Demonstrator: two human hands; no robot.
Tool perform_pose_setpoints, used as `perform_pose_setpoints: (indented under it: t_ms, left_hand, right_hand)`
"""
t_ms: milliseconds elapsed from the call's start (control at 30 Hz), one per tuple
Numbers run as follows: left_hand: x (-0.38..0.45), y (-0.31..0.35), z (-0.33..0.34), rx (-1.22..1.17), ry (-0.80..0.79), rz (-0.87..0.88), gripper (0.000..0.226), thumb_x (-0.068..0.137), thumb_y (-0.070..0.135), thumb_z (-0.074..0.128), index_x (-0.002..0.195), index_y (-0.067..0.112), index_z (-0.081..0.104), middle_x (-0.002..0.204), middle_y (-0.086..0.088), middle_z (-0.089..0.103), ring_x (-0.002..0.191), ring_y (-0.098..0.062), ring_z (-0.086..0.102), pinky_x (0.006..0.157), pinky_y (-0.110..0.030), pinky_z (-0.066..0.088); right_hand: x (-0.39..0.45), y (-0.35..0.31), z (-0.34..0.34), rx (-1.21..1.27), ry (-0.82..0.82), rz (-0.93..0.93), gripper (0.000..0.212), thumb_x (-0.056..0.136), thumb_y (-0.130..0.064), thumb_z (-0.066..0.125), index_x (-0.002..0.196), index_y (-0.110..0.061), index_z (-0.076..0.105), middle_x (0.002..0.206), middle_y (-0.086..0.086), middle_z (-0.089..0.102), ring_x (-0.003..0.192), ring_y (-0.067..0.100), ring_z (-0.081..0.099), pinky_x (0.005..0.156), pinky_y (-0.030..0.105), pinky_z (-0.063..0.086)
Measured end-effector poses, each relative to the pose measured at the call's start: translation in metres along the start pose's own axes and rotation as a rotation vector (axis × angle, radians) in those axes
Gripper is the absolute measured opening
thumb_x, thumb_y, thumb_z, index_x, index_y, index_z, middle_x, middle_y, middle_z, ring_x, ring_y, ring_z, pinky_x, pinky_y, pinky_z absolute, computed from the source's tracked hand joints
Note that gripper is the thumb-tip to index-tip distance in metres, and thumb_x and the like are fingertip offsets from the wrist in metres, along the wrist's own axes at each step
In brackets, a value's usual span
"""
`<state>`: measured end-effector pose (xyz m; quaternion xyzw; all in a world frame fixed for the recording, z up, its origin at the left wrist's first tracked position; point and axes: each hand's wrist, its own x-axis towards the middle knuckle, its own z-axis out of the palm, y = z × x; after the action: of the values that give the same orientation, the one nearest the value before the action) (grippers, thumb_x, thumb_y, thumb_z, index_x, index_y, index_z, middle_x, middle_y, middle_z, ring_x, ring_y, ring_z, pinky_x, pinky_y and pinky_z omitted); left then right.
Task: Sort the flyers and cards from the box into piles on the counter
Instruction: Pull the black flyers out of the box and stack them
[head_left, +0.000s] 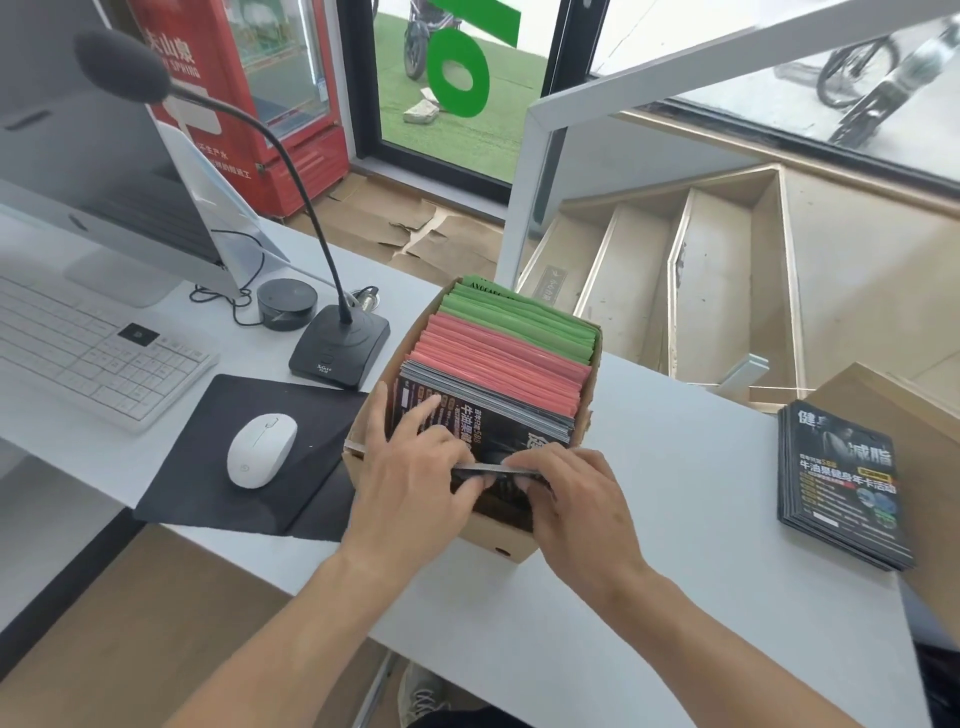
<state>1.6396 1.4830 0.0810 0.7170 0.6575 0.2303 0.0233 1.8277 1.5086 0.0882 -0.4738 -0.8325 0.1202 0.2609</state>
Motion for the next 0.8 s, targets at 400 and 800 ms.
perform_pose_setpoints:
  t_ms: [400, 800]
  left_hand:
    - [0.049, 0.071, -0.054, -0.949, -0.085, -0.207, 0.005, 0.098, 0.029, 0.062, 0.099, 0.026, 0.067, 0.092, 0.009, 0.076, 0.088, -0.011, 0.071, 0.083, -0.034, 0.057]
    - [0.078, 0.157, -0.015, -0.933, -0.436, -0.054, 0.006, 0.099, 0.025, 0.063, 0.099, 0.026, 0.069, 0.089, 0.006, 0.076, 0.081, -0.014, 0.071, 0.078, -0.038, 0.057]
  right_hand:
    - [0.015, 0.03, -0.103, 0.878, 0.326, 0.42, 0.032, 0.082, -0.009, 0.079, 0.108, -0.026, 0.068, 0.096, 0.0, 0.074, 0.086, 0.025, 0.071, 0.078, 0.039, 0.058]
    - [-0.038, 0.086, -0.167, 0.4, 0.227, 0.481, 0.052, 0.079, -0.034, 0.081, 0.122, -0.049, 0.055, 0.108, -0.024, 0.066, 0.111, -0.005, 0.056, 0.089, 0.019, 0.043]
